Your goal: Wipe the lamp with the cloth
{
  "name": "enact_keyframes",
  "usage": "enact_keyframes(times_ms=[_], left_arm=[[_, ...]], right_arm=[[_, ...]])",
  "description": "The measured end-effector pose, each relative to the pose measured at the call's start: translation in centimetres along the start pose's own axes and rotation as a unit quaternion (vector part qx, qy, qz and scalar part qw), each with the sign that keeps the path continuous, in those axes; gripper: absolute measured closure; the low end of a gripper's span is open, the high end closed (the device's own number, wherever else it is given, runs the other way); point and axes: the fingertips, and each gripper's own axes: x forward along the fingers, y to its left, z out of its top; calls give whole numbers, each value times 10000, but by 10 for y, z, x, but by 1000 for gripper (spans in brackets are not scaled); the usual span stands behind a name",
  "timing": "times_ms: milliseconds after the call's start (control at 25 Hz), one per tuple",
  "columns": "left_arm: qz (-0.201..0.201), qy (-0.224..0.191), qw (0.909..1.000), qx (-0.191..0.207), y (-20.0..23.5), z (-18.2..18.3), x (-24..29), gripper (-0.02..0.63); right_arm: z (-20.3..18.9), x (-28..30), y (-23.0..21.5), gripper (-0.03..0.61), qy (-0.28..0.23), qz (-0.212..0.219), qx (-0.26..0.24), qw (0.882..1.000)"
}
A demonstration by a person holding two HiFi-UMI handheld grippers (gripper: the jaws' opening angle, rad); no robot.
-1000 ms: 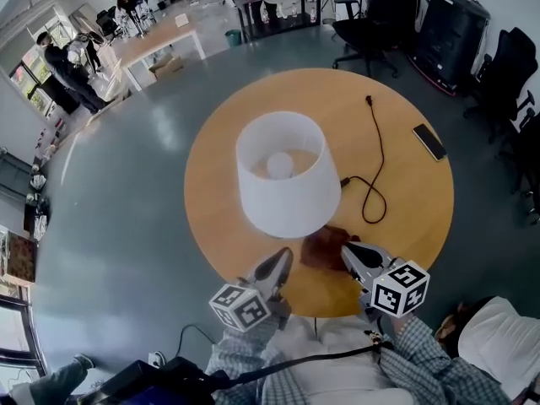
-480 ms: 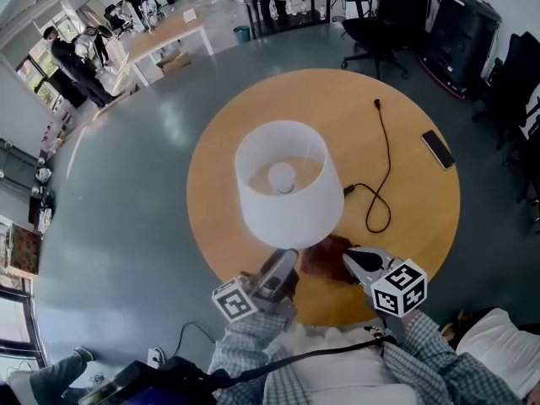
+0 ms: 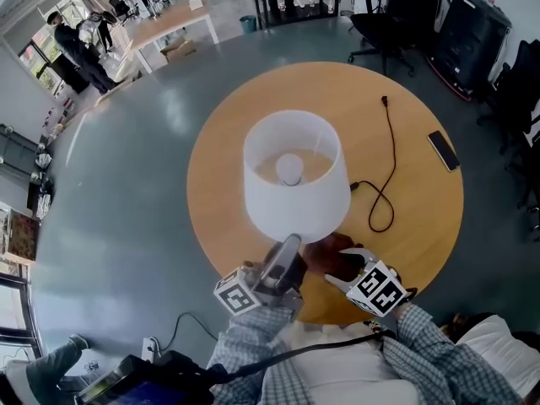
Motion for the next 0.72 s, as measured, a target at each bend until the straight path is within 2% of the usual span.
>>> enact_keyframes(times_ms=[120,240,400,480,560,600,720], left_arm=[[-19,-47,10000,-19,2,-3,-3,500],[-2,-87,10000,-39,4,-3,-6,500],[17,-127,9999,-48,5,-3,-7,500],[23,-129,9999,-58,5,-4,-7,499],[22,-138,9999,-65,3,-3,-7,499],[19,-142,9999,-69,3,-2,-7,500],[23,-127,9999,-87,4,-3,-8,499]], right_arm=[[-2,21,11,348,450,145,-672,9966],[-10,46,15,348,805,123,-1303,9881],[-29,70,19,356,1298,166,-1823,9745],[-34,73,18,391,1386,170,-1850,9728],[-31,72,14,419,1331,97,-1677,9768],[-30,72,10,499,1267,42,-1512,9803],[-23,67,-3,511,969,-59,-763,9924]])
